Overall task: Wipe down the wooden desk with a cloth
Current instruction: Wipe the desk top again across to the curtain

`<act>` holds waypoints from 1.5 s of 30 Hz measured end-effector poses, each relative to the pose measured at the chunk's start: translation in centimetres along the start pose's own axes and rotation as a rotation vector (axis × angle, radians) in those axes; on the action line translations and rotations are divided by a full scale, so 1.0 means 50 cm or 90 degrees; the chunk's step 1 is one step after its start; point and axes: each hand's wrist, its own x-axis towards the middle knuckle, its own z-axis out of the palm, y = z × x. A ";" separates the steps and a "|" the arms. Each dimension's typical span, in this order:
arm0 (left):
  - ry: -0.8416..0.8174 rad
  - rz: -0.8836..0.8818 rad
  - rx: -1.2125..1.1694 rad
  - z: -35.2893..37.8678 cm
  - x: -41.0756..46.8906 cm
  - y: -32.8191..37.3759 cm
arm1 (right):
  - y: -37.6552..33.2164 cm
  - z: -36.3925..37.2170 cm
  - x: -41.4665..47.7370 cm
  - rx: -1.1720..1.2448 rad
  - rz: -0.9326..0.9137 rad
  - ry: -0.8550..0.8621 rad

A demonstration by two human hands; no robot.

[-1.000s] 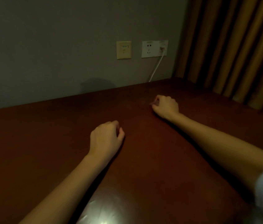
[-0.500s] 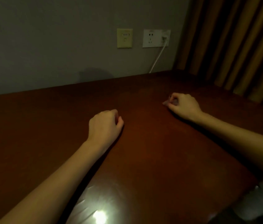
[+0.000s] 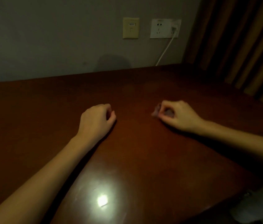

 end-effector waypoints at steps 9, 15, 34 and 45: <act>0.037 -0.064 0.038 -0.011 -0.022 0.001 | -0.129 0.078 0.023 0.062 -0.257 -0.117; 0.054 -0.103 0.061 -0.014 -0.041 0.010 | 0.046 0.017 0.114 0.052 -0.132 -0.070; 0.012 0.001 0.029 -0.012 -0.096 0.116 | 0.021 -0.037 -0.107 -0.048 0.149 0.059; 0.013 0.018 0.038 -0.012 -0.108 0.144 | -0.164 0.000 -0.259 -0.005 -0.058 -0.068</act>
